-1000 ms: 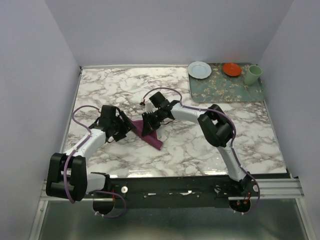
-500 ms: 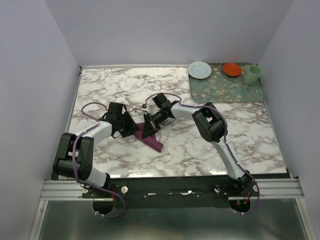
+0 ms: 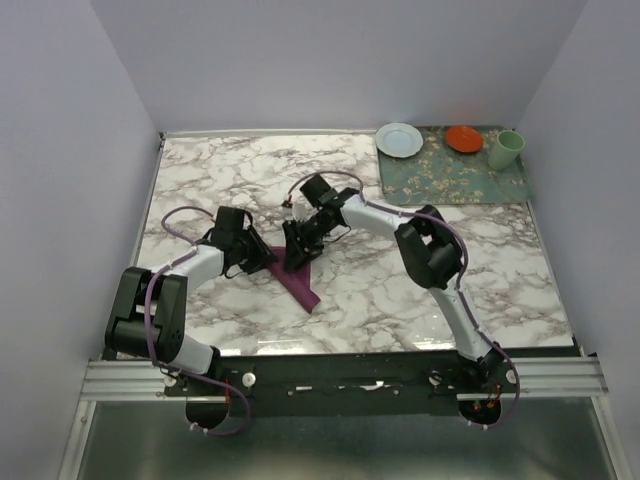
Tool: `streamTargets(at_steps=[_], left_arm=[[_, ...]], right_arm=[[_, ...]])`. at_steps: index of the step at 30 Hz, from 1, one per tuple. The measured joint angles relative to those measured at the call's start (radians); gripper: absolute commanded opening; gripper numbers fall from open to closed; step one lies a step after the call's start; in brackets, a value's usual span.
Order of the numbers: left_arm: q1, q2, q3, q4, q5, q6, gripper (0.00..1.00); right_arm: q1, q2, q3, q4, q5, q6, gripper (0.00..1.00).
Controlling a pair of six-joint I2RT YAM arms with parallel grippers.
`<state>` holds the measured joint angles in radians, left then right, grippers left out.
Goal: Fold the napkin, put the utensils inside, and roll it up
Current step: Roll the napkin with the utensil
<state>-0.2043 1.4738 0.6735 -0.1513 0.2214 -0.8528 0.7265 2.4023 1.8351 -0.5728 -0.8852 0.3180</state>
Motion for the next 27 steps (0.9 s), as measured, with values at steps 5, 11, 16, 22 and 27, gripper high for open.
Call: streamTargets(at_steps=[5, 11, 16, 22, 27], left_arm=[[0.000, -0.013, -0.006, -0.008, 0.000, -0.002, 0.41], [0.000, -0.013, -0.007, -0.009, 0.000, -0.008, 0.40], [0.000, -0.018, -0.011, -0.009, 0.000, -0.013, 0.40], [0.001, -0.027, -0.018, -0.009, 0.000, -0.023, 0.40], [0.001, -0.029, -0.020, -0.010, 0.000, -0.029, 0.40]], right_arm=[[0.042, -0.146, -0.005, -0.093, 0.297, -0.034, 0.59], [0.185, -0.260, -0.013, -0.104, 0.589, -0.026, 0.59], [0.306, -0.253, -0.025, -0.103, 0.785, 0.005, 0.58], [0.360, -0.247, -0.025, -0.101, 0.953, 0.036, 0.56], [0.361, -0.218, -0.025, -0.094, 1.004, 0.041, 0.53]])
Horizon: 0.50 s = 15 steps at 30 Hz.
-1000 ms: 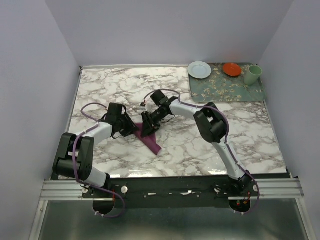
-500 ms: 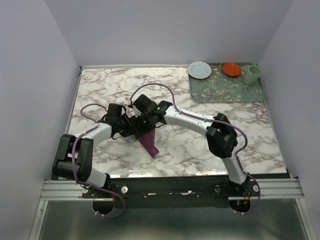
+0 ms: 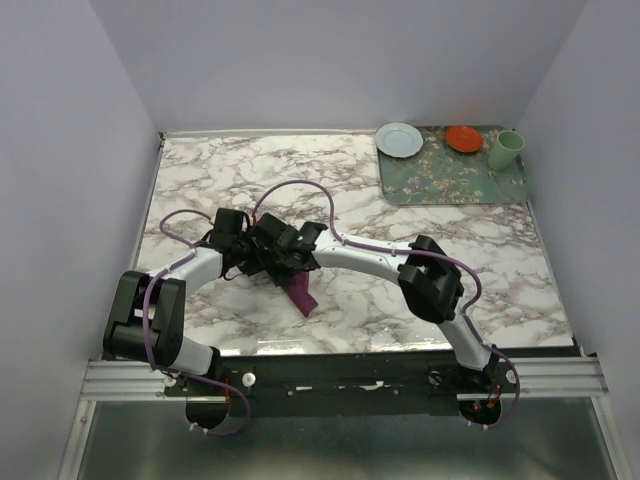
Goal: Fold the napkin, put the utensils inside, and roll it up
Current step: Roll the napkin with the utensil
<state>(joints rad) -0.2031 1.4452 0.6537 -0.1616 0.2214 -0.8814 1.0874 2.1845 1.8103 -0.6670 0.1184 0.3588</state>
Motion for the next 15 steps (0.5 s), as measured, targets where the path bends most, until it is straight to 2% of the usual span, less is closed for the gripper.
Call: streamTargets(at_steps=[5, 15], left_arm=[[0.000, -0.002, -0.002, 0.000, -0.003, -0.003, 0.40], [0.007, -0.003, -0.006, 0.000, -0.009, -0.006, 0.40]], right_arm=[[0.002, 0.034, -0.002, 0.006, 0.005, 0.003, 0.49], [0.006, 0.043, -0.002, 0.027, 0.005, 0.000, 0.52]])
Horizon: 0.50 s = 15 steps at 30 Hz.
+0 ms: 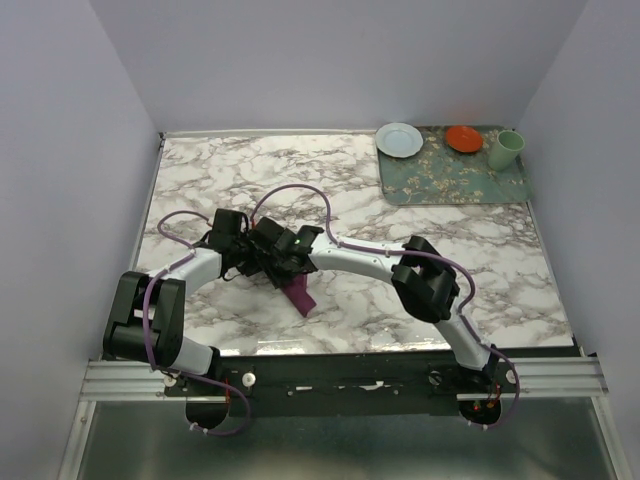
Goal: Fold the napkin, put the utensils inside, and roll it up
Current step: Roll the napkin with the utensil
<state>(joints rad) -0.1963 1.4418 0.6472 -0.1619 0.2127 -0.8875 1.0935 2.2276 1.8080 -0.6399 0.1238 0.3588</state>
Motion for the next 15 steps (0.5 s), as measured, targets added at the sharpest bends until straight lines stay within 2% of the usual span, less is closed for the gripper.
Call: streamTargets(at_steps=[11, 15], left_arm=[[0.013, 0.000, -0.003, 0.002, -0.023, -0.011, 0.39], [0.010, -0.002, -0.008, 0.011, -0.024, -0.014, 0.39]], right_arm=[[0.018, 0.020, -0.004, 0.037, 0.066, -0.005, 0.53], [0.027, 0.008, -0.074, 0.123, 0.075, -0.006, 0.54]])
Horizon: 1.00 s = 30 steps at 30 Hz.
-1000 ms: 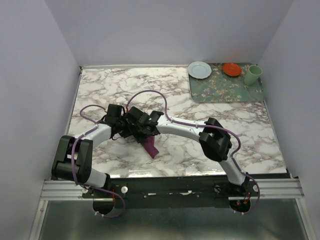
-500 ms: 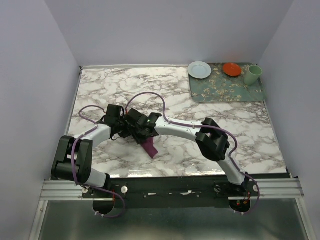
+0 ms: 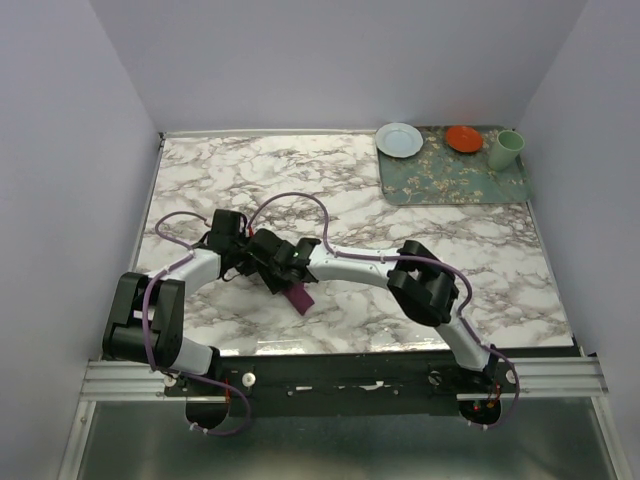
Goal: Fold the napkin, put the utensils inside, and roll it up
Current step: Roll the napkin with the utensil
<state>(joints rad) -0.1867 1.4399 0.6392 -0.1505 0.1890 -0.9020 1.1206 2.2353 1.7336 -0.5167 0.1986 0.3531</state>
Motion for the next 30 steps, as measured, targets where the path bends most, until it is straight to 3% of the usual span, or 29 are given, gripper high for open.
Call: streamTargets(at_steps=[6, 11, 13, 16, 23, 30], left_arm=[[-0.002, -0.002, -0.010, 0.019, 0.003, -0.005, 0.39], [-0.001, -0.002, -0.014, 0.031, -0.003, -0.009, 0.41], [0.000, -0.004, -0.016, 0.034, -0.002, -0.009, 0.44], [0.007, -0.010, -0.024, 0.042, 0.003, -0.012, 0.52], [0.070, -0.058, -0.040, 0.012, 0.050, 0.014, 0.71], [0.113, -0.097, -0.031, -0.054, 0.061, 0.076, 0.75]], right_arm=[[0.003, -0.021, -0.050, 0.059, 0.026, 0.006, 0.44], [0.014, -0.022, -0.064, 0.082, 0.084, 0.000, 0.22], [0.014, -0.022, -0.066, 0.084, 0.097, 0.006, 0.10], [0.014, -0.026, -0.076, 0.097, 0.108, 0.008, 0.03], [-0.022, -0.083, -0.194, 0.241, 0.011, 0.016, 0.01], [-0.151, -0.078, -0.229, 0.357, -0.354, 0.049, 0.01]])
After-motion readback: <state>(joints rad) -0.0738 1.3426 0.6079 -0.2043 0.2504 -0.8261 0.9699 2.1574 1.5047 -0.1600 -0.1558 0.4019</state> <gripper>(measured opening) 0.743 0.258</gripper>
